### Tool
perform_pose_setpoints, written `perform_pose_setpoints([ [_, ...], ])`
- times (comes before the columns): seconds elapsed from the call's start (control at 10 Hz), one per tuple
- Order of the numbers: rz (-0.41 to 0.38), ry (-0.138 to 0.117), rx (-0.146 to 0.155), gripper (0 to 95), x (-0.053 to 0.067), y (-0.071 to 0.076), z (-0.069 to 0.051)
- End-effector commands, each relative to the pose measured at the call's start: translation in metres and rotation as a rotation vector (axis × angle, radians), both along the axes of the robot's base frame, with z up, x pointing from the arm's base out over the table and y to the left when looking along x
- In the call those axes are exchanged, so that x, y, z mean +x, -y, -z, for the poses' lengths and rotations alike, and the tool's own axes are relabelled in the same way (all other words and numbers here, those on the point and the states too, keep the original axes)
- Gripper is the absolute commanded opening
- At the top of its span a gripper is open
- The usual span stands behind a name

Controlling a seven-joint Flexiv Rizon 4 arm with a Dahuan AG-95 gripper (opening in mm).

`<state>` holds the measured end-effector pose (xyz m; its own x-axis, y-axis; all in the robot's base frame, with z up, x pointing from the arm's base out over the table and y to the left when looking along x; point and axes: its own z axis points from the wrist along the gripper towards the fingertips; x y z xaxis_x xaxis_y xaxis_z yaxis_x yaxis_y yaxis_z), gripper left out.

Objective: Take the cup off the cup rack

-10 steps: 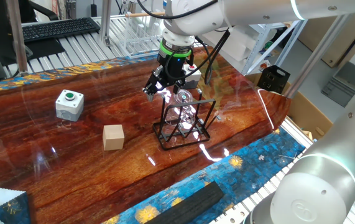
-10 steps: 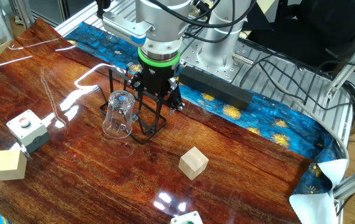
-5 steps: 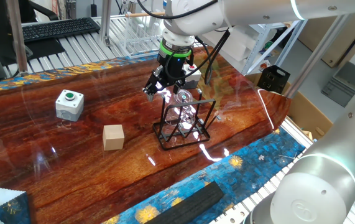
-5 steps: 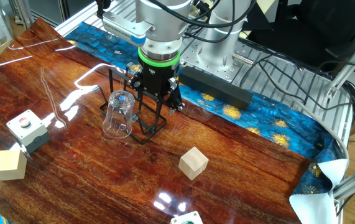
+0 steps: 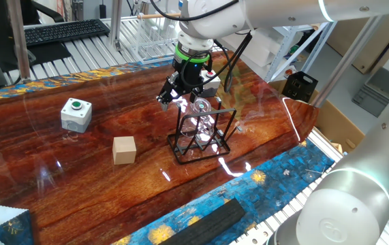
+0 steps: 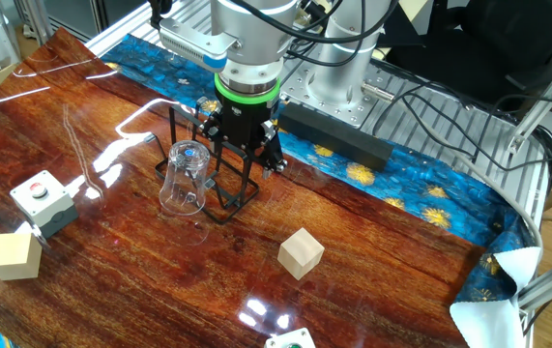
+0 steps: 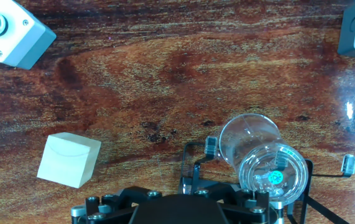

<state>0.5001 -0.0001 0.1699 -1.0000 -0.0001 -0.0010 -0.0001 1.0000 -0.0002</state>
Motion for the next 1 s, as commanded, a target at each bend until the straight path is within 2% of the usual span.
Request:
perform_pose_setpoints([
  [0.1, 0.097, 0.003, 0.040, 95.0, -0.0001, -0.0001, -0.0001],
  [0.2, 0.097, 0.003, 0.042, 0.0, -0.0001, -0.0001, -0.0001],
  [1.0, 0.096, 0.002, 0.043, 0.0, -0.0001, -0.0001, -0.0001],
])
